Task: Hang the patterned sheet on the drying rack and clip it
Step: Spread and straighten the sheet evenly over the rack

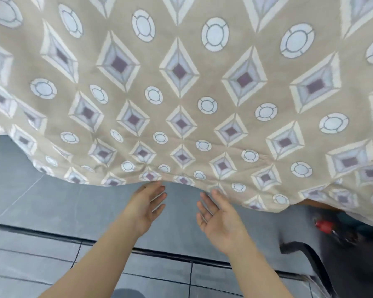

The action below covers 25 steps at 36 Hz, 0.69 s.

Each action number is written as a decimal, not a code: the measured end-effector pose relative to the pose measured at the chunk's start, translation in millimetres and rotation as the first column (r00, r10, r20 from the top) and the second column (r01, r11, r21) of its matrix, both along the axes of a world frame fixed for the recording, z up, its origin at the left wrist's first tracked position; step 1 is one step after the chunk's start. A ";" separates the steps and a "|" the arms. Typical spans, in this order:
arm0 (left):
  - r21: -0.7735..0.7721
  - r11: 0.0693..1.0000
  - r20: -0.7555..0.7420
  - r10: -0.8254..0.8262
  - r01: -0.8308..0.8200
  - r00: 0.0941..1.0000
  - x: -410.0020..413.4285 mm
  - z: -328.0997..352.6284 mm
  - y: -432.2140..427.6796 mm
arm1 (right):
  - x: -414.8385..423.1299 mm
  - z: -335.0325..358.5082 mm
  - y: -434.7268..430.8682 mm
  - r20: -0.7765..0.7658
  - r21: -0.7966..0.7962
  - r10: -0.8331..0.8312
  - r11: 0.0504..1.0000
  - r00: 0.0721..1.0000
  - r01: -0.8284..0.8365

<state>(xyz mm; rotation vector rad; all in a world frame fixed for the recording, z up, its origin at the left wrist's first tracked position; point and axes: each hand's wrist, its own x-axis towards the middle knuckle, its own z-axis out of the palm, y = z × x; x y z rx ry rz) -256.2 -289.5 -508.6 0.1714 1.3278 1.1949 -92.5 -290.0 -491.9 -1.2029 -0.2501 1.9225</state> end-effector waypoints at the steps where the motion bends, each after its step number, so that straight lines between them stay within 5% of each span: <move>1: -0.054 0.998 -0.008 0.032 -0.032 0.999 -4.0 6.6 -4.1 | -7.8 7.8 -1.9 0.005 -0.038 0.016 0.999 1.000 -0.016; 6: -0.231 0.952 -0.020 0.200 -0.199 0.980 -37.7 60.6 -35.2 | -54.8 62.8 -16.3 0.092 -0.183 0.076 0.981 0.993 -0.058; 25: -0.378 0.811 -0.024 0.474 -0.447 0.880 -215.3 277.5 -170.1 | -271.7 270.5 -83.7 0.204 -0.382 0.545 0.809 0.814 -0.446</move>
